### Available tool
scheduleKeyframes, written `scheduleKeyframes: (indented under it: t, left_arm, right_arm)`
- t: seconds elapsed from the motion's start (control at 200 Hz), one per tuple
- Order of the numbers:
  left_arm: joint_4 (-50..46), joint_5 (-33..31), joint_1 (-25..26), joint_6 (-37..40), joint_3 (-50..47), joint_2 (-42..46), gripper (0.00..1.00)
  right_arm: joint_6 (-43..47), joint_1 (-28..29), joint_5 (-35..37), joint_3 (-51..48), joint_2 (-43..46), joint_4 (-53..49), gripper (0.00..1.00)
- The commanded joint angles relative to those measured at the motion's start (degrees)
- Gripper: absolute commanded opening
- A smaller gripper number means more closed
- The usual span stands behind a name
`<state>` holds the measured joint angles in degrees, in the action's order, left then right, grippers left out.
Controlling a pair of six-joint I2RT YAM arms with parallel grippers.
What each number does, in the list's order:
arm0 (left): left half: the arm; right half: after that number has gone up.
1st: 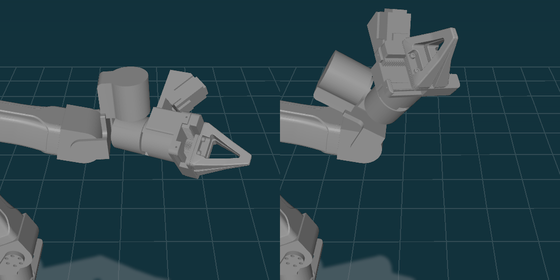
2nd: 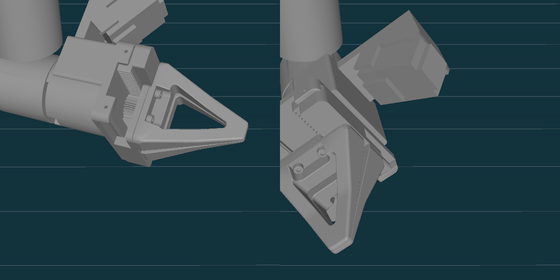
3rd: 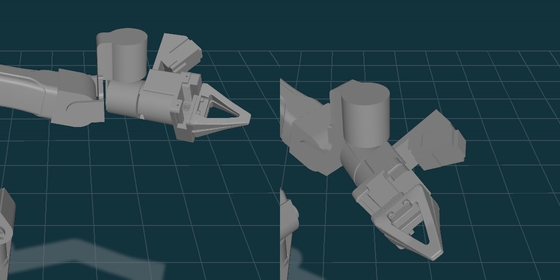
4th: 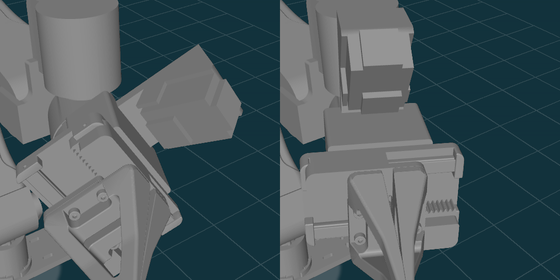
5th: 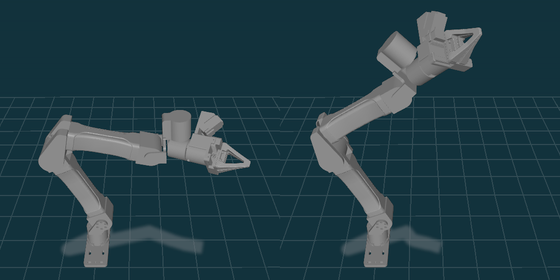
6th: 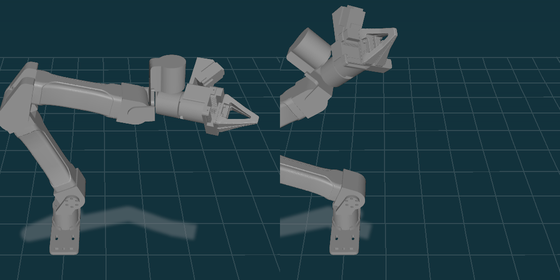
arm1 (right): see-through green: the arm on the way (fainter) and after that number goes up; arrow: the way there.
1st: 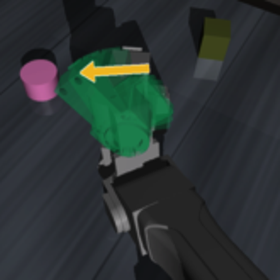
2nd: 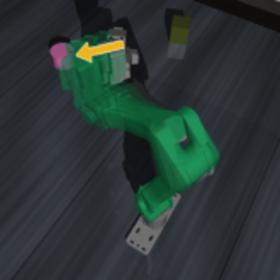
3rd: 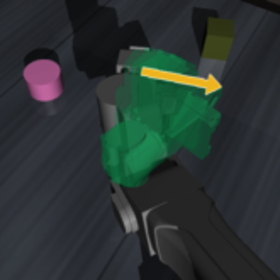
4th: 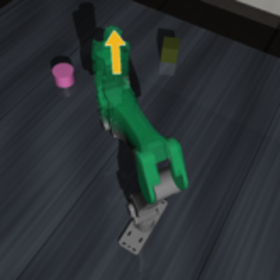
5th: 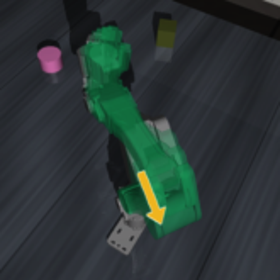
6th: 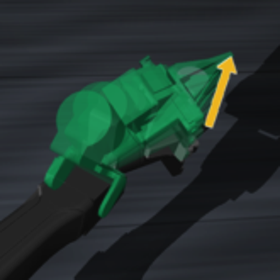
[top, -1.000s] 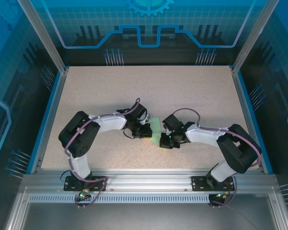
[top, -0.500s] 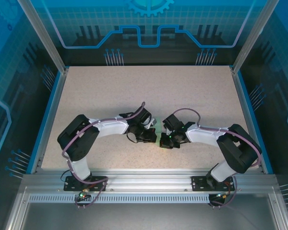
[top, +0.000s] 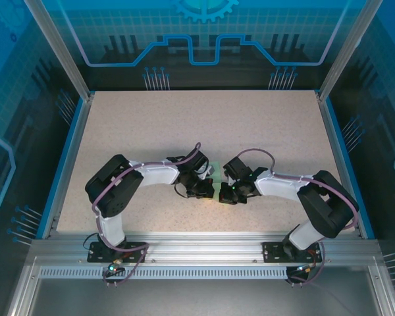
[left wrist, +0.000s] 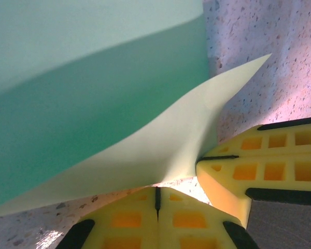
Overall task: Fold a paper plane with a square sheet of paper (fold left side to right side)
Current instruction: Third fold the triangle at the center of the table.
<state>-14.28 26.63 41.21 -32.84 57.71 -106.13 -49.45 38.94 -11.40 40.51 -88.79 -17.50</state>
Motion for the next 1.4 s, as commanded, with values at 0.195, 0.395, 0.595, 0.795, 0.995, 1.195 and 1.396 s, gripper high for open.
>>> scheduleKeyframes:
  t: [0.195,0.395,0.595,0.795,0.995,1.195,1.396]
  left_arm:
    - [-3.3,-0.3,0.3,3.1,1.3,4.2,0.06]
    - [-3.2,0.6,0.3,3.0,2.8,3.7,0.06]
    - [-3.5,0.9,0.3,3.4,5.0,0.6,0.06]
    - [-4.0,0.7,0.3,4.2,6.2,-2.1,0.06]
    - [-4.6,0.4,0.3,4.8,6.2,-2.5,0.06]
    - [-6.5,-0.6,0.3,6.3,6.8,-3.4,0.06]
    - [-7.7,-1.8,0.3,7.1,7.6,-4.7,0.05]
  right_arm:
    - [0.9,-0.2,1.6,-1.8,-2.9,-5.6,0.0]
    - [1.0,-0.2,1.6,-1.5,-3.1,-5.8,0.0]
    - [1.0,-0.2,1.4,-1.3,-3.4,-5.8,0.0]
    - [1.2,-0.2,1.4,-1.2,-3.6,-5.8,0.0]
    - [1.3,-0.1,1.4,-1.2,-4.0,-5.8,0.0]
    - [1.3,-0.2,1.4,-1.1,-4.3,-5.8,0.0]
    - [1.4,-0.2,1.3,-1.2,-4.4,-5.8,0.0]
